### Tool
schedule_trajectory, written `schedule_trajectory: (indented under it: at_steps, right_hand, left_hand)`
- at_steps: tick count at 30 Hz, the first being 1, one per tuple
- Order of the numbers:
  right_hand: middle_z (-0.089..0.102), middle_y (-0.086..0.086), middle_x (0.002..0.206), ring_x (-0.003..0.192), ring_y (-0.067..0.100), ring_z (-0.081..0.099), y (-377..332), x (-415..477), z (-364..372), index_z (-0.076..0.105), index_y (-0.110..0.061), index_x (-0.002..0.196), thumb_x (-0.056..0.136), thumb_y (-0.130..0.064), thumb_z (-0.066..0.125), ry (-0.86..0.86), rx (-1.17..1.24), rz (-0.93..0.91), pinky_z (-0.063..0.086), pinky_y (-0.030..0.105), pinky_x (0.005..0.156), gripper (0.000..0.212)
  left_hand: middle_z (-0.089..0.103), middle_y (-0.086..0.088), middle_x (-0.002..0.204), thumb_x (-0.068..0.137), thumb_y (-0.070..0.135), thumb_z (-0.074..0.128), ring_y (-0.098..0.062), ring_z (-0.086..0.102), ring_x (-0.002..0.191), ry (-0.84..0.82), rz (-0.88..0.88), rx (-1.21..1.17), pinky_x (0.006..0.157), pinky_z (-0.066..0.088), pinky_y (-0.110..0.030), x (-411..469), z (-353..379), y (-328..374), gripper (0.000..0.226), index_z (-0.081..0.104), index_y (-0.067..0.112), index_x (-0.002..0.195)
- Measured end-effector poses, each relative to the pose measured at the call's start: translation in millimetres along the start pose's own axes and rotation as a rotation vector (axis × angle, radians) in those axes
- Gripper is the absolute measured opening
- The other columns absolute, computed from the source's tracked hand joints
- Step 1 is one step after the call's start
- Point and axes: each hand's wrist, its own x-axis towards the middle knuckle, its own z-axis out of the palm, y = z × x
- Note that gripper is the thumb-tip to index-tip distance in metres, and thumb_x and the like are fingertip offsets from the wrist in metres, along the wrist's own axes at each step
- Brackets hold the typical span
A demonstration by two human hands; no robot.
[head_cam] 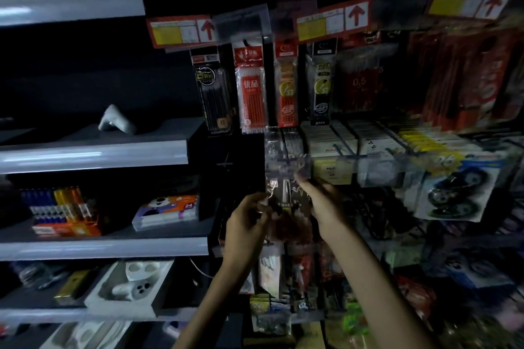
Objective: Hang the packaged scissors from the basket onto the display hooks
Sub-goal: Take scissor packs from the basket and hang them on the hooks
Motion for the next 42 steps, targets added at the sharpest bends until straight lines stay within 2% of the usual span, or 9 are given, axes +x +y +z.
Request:
schedule_trajectory:
  at_steps: [4,10,12,16,19,25,30,34,42]
  right_hand:
    - [0.079,0.001,0.100,0.103,0.025,0.072,3.4,3.6,-1.6,0.077,-0.023,0.099,0.071,-0.047,0.089,-0.019,0.045,0.046,0.055,0.055,0.099,0.038]
    - [0.078,0.009,0.106,0.105,0.027,0.074,3.3,-2.4,-10.6,0.077,-0.015,0.105,0.084,-0.022,0.082,-0.120,0.126,0.047,0.060,0.040,0.090,0.022]
    - [0.078,0.008,0.110,0.104,0.024,0.074,11.0,-7.9,-17.6,0.077,-0.022,0.107,0.087,-0.019,0.078,-0.117,0.089,0.003,0.059,0.038,0.092,0.020]
    - [0.075,0.002,0.110,0.107,0.016,0.070,33.9,-29.0,-27.5,0.072,-0.039,0.119,0.083,-0.028,0.078,-0.115,-0.033,-0.080,0.054,0.037,0.095,0.039]
    - [0.073,-0.001,0.113,0.105,0.006,0.068,48.9,-49.5,-27.8,0.064,-0.035,0.131,0.083,-0.023,0.079,-0.112,-0.043,-0.149,0.053,0.023,0.085,0.052]
    - [0.070,-0.004,0.117,0.104,0.002,0.066,67.5,-60.0,-24.4,0.062,-0.029,0.137,0.092,-0.021,0.074,-0.052,-0.147,-0.262,0.051,0.012,0.084,0.047]
    - [0.069,-0.007,0.120,0.104,-0.003,0.066,71.6,-57.6,-20.3,0.061,-0.031,0.137,0.096,-0.010,0.070,-0.011,-0.175,-0.287,0.051,0.011,0.083,0.047]
    - [0.067,-0.010,0.127,0.114,0.002,0.065,72.4,-50.4,-16.5,0.059,-0.032,0.140,0.094,-0.008,0.071,-0.024,-0.144,-0.269,0.054,0.024,0.096,0.054]
    - [0.066,-0.011,0.127,0.108,-0.012,0.060,58.1,-25.3,0.4,0.054,-0.031,0.145,0.094,-0.016,0.073,-0.040,-0.107,-0.268,0.050,0.009,0.085,0.056]
  left_hand:
    - [0.075,-0.001,0.096,0.093,0.031,0.079,-0.006,0.074,0.082,0.029,-0.110,-0.021,0.065,0.056,-0.017,-1.7,8.9,-13.9,0.029,0.068,0.022,0.119]
    - [0.080,-0.006,0.091,0.090,0.028,0.083,-0.023,0.079,0.086,0.003,-0.192,-0.123,0.079,0.064,-0.054,-4.4,17.0,-29.7,0.027,0.072,0.014,0.111]
    - [0.080,-0.008,0.091,0.090,0.023,0.083,-0.027,0.079,0.087,0.023,-0.195,-0.184,0.079,0.063,-0.058,-6.0,19.0,-32.5,0.021,0.073,0.014,0.106]
    - [0.080,-0.007,0.090,0.089,0.019,0.083,-0.026,0.079,0.085,0.047,-0.169,-0.237,0.078,0.065,-0.051,-9.5,23.0,-30.7,0.018,0.071,0.012,0.101]
    - [0.078,-0.002,0.089,0.087,0.019,0.084,-0.019,0.077,0.085,0.126,-0.144,-0.227,0.073,0.063,-0.036,-13.4,24.8,-30.3,0.021,0.068,0.013,0.099]
    - [0.077,0.006,0.095,0.091,0.017,0.080,-0.010,0.075,0.090,0.209,-0.077,-0.205,0.074,0.058,-0.020,-22.6,29.8,-34.4,0.019,0.071,0.017,0.107]
    - [0.072,0.010,0.120,0.101,0.032,0.069,-0.002,0.068,0.110,0.220,-0.097,-0.137,0.093,0.059,-0.027,-27.5,33.2,-48.2,0.025,0.072,0.029,0.125]
    - [0.068,0.008,0.128,0.104,0.038,0.063,-0.004,0.065,0.119,0.157,-0.104,-0.164,0.100,0.055,-0.032,-21.7,35.3,-53.8,0.028,0.070,0.035,0.131]
    - [0.063,0.007,0.139,0.103,0.036,0.064,-0.003,0.062,0.126,0.086,-0.125,-0.210,0.106,0.055,-0.034,9.9,45.6,-67.6,0.036,0.065,0.035,0.139]
